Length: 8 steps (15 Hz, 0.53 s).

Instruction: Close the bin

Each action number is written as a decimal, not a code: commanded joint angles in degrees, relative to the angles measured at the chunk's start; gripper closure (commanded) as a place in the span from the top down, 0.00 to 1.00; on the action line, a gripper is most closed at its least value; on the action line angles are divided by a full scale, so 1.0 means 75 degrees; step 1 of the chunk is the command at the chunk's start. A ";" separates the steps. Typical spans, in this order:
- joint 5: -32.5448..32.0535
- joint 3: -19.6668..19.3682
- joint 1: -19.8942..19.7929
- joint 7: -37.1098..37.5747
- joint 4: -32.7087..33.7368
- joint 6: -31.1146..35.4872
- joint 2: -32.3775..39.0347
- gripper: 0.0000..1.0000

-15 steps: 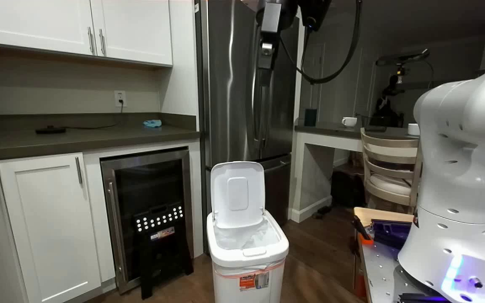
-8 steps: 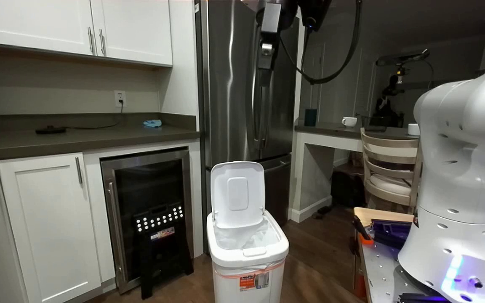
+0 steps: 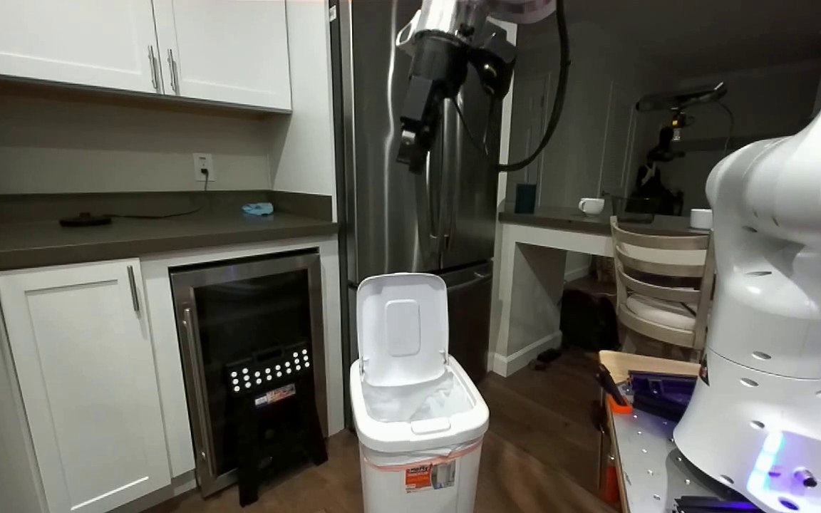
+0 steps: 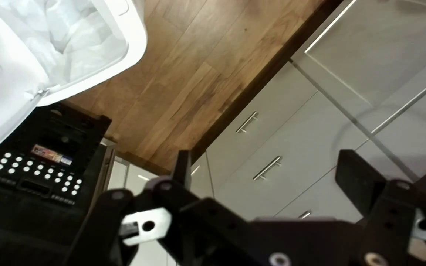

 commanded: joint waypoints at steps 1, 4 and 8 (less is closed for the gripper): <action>-0.0299 -0.0309 -0.0352 -0.0567 0.0472 0.1396 0.1495 1.00; -0.0559 -0.0580 -0.0668 -0.0743 0.1069 0.2833 0.2976 1.00; -0.0931 -0.0636 -0.1249 -0.0312 0.2388 0.4231 0.5034 1.00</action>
